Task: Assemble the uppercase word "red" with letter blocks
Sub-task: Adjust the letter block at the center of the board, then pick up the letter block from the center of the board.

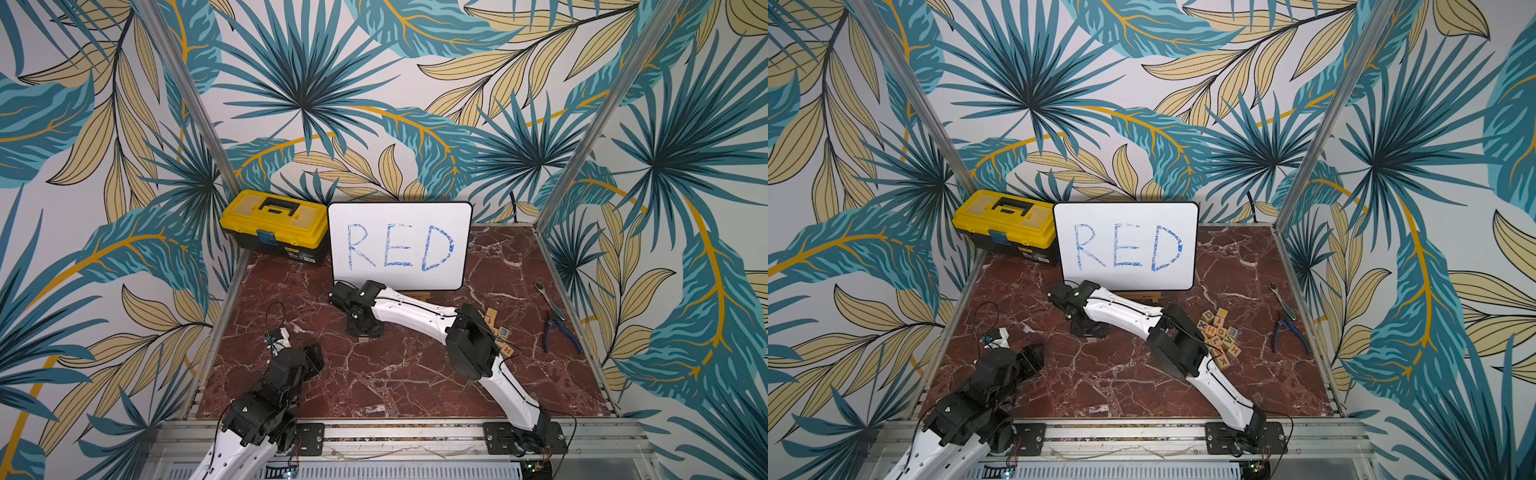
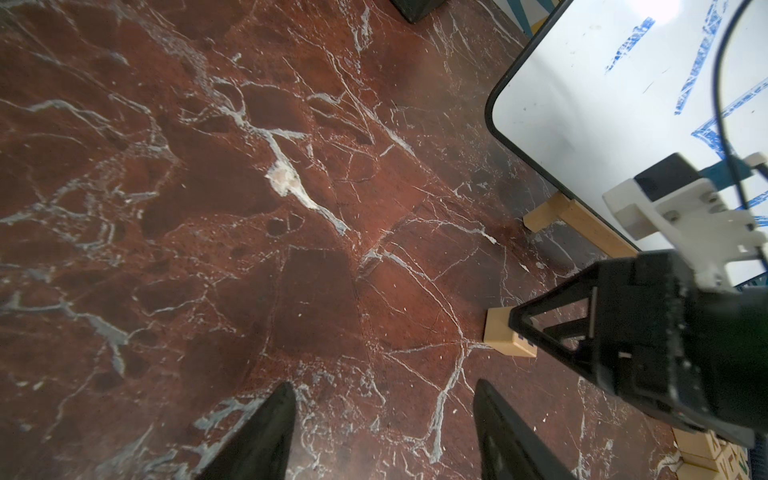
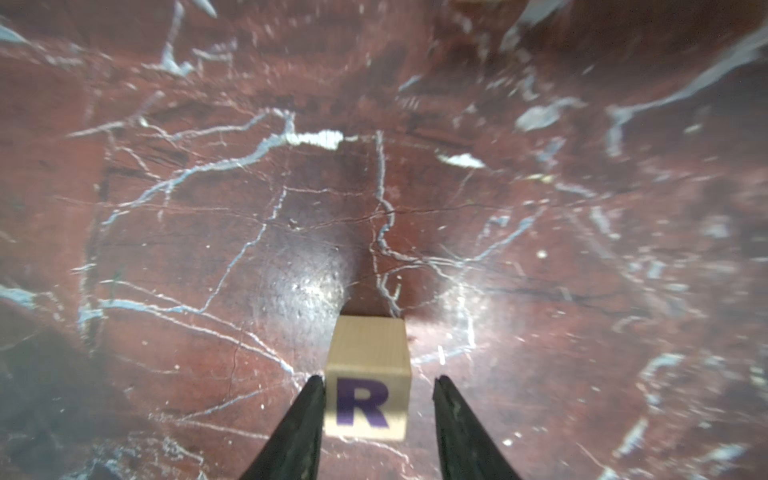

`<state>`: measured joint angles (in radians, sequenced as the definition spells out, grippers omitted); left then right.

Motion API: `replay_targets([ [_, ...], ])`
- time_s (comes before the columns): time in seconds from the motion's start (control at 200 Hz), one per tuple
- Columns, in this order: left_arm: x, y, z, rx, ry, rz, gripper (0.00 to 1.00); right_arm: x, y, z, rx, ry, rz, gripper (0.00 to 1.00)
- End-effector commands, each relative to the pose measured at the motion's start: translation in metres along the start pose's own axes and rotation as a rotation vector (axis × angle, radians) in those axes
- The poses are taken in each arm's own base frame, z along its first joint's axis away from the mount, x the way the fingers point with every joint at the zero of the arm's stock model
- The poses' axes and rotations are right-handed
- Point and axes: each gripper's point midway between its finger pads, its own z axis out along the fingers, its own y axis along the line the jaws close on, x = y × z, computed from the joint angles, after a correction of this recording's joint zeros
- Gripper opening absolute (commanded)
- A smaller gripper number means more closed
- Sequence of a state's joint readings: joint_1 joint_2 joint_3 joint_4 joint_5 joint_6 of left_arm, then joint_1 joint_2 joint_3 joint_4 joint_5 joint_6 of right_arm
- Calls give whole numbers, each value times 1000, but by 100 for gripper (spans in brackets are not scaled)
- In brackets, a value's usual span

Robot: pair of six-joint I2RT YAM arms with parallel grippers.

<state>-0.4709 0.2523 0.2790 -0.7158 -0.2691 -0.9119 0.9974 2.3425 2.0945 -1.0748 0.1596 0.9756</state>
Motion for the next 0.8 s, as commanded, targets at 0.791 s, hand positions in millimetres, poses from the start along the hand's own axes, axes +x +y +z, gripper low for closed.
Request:
replay_targets([
  [0.791, -76, -130, 44, 94, -39, 390, 69, 7, -349, -149, 173, -217, 352, 45],
])
